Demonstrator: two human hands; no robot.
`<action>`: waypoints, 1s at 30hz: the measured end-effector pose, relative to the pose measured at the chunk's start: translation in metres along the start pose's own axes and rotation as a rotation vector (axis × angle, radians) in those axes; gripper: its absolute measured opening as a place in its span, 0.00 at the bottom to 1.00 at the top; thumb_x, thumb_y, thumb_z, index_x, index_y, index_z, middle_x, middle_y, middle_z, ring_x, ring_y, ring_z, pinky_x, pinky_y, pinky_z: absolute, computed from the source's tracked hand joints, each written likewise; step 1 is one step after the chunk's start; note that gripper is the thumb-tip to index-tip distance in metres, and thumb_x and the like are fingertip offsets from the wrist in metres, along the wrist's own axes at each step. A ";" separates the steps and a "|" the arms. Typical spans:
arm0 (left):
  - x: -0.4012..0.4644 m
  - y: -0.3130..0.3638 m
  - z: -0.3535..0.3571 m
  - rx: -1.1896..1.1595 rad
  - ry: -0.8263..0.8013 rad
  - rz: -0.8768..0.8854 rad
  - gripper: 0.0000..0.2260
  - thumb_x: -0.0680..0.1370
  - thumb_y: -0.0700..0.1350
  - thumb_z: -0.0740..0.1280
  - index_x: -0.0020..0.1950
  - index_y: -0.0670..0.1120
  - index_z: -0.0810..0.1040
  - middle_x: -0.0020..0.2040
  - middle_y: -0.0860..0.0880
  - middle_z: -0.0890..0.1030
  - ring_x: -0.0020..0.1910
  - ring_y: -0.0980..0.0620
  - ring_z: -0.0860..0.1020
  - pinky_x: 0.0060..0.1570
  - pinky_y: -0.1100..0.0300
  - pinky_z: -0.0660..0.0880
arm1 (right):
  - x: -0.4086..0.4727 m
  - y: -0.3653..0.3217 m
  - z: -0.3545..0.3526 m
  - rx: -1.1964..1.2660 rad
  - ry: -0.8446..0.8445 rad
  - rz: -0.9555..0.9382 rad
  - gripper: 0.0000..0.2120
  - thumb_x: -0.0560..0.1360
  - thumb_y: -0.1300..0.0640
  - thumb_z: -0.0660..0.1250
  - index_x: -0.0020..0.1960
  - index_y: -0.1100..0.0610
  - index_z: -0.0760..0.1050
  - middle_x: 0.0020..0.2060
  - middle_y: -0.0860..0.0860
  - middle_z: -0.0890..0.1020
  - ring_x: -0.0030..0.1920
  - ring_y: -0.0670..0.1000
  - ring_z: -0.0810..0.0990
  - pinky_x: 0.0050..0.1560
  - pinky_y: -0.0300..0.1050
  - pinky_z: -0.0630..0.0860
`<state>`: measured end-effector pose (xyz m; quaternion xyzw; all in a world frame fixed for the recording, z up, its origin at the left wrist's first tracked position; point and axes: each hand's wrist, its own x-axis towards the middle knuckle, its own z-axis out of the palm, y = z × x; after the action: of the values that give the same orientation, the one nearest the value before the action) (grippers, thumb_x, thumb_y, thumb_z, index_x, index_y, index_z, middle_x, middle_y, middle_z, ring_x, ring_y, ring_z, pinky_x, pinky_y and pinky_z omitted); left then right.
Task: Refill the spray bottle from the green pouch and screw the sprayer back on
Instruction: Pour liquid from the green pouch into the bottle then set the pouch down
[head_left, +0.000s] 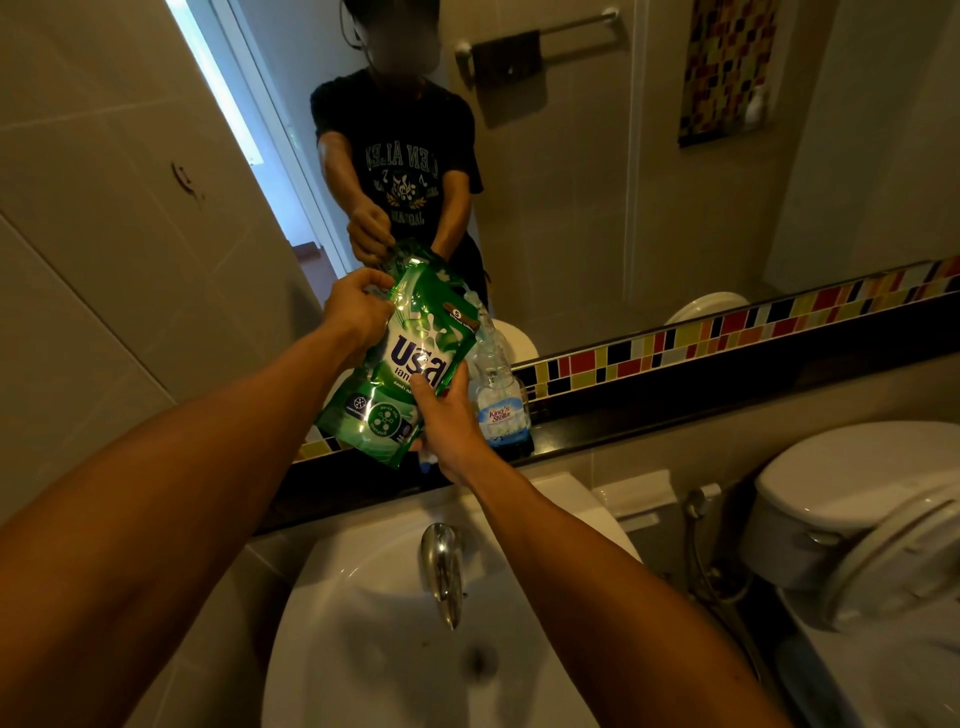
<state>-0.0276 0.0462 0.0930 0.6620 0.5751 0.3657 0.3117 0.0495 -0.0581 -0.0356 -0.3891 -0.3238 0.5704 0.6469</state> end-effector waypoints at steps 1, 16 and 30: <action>0.000 0.000 0.000 0.000 -0.001 -0.002 0.12 0.80 0.36 0.66 0.57 0.52 0.75 0.58 0.40 0.80 0.47 0.44 0.83 0.36 0.57 0.79 | 0.000 0.000 0.000 0.008 -0.002 0.000 0.34 0.84 0.52 0.65 0.80 0.36 0.50 0.70 0.53 0.77 0.61 0.55 0.84 0.43 0.56 0.86; 0.003 0.000 -0.003 0.022 0.001 0.001 0.13 0.80 0.37 0.67 0.57 0.54 0.76 0.59 0.40 0.79 0.50 0.42 0.83 0.46 0.51 0.83 | 0.000 0.000 0.004 0.013 -0.003 -0.010 0.33 0.84 0.53 0.65 0.80 0.36 0.50 0.70 0.52 0.77 0.60 0.54 0.84 0.51 0.65 0.84; 0.000 0.004 -0.003 0.028 -0.007 0.001 0.13 0.80 0.36 0.66 0.57 0.54 0.75 0.59 0.41 0.79 0.52 0.42 0.83 0.44 0.53 0.82 | -0.002 -0.001 0.003 0.039 -0.005 -0.004 0.33 0.84 0.53 0.64 0.80 0.35 0.50 0.70 0.51 0.77 0.59 0.52 0.84 0.51 0.64 0.84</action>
<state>-0.0279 0.0451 0.0981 0.6679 0.5786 0.3555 0.3044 0.0468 -0.0598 -0.0334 -0.3743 -0.3154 0.5762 0.6546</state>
